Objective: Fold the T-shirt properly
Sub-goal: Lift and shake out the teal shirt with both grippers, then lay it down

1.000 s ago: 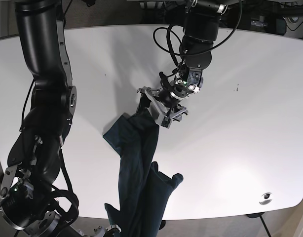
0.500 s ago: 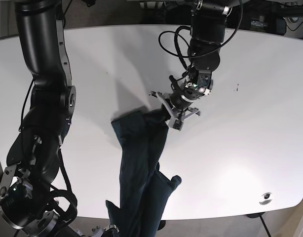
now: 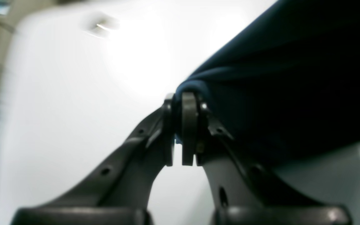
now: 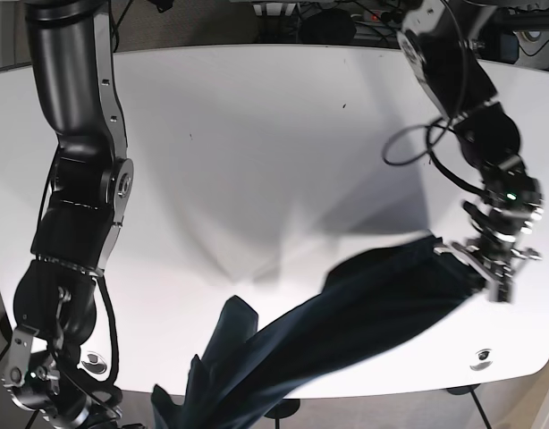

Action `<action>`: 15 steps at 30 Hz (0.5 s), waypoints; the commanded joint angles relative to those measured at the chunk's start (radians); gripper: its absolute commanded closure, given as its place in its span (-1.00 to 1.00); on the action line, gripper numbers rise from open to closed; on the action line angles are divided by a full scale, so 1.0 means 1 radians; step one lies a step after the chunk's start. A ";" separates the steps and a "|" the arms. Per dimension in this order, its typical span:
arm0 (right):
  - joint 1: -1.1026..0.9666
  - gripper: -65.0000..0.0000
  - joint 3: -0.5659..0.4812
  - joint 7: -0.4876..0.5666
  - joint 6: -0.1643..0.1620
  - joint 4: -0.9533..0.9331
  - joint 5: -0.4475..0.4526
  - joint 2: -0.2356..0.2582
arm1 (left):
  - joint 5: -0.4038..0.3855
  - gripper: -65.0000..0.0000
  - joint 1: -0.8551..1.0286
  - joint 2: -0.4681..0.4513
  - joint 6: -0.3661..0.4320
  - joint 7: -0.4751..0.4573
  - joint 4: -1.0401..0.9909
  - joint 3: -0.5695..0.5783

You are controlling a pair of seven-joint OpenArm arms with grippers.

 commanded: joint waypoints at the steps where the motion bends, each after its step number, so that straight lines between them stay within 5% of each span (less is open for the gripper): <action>1: 0.062 0.93 0.003 0.121 -0.028 -0.077 0.024 0.003 | -0.009 0.98 -0.128 -0.071 -0.005 0.011 -0.005 -0.003; 4: 0.093 0.93 0.003 0.161 -0.057 -0.158 0.030 0.001 | -0.009 0.98 -0.270 -0.149 -0.005 0.027 -0.034 -0.001; 8: 0.111 0.93 0.003 0.180 -0.052 -0.175 0.034 0.000 | -0.009 0.98 -0.430 -0.211 -0.005 0.085 -0.094 -0.001; 15: -0.191 0.93 0.006 0.143 -0.040 0.027 0.034 0.003 | -0.011 0.98 -0.273 -0.208 -0.046 0.062 -0.099 -0.007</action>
